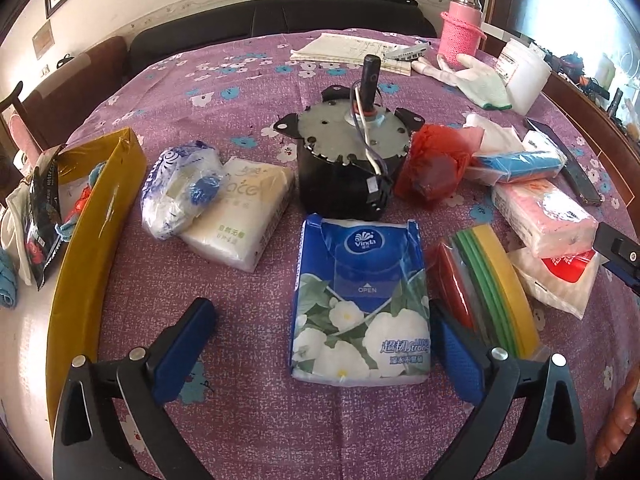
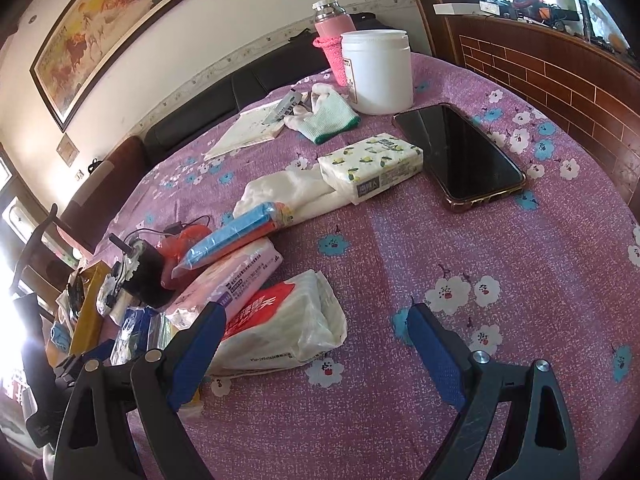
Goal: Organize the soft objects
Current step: 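Grasp the blue Vinda tissue pack with the left gripper, then grasp the bagged striped sponges with the right gripper, then carry the tissue pack and sponges into the tray and release both, then move both open grippers back toward the table items, then grasp the blue-and-white plastic bag with the left gripper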
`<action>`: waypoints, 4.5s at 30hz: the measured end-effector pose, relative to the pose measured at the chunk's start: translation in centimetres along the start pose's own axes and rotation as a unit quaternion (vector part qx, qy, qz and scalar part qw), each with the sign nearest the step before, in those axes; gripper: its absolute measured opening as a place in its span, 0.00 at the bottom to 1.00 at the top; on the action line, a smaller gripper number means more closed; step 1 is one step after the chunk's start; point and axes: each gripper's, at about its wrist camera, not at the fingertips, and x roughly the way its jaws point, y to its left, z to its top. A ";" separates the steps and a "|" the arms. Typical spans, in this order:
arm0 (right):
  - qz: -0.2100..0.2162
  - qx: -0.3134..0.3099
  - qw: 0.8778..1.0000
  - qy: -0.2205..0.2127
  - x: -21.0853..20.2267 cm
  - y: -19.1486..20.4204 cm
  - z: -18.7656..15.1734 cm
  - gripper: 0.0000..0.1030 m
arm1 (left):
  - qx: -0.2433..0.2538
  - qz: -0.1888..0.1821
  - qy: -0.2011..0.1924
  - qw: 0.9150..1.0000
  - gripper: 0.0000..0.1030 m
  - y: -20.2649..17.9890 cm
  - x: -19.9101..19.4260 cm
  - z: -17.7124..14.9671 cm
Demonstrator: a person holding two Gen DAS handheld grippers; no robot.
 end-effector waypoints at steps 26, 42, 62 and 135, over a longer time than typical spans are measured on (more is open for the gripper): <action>-0.025 -0.002 0.998 -0.058 -4.0 0.9 0.3 0.91 | -0.073 -0.121 -0.058 0.988 0.51 4.4 -7.2 -3.1; 0.062 -0.173 0.975 0.125 3.1 14.2 -3.9 0.92 | -0.174 -0.088 -0.120 0.974 0.52 16.2 -14.3 -7.8; 0.013 -0.193 0.972 0.130 2.5 17.1 -3.2 0.38 | -0.249 -0.026 -0.134 0.959 0.52 26.0 -15.7 -9.8; 0.038 -0.004 0.999 -0.003 -2.9 0.2 1.2 0.91 | -0.058 -0.009 0.018 0.998 0.41 9.6 1.1 8.2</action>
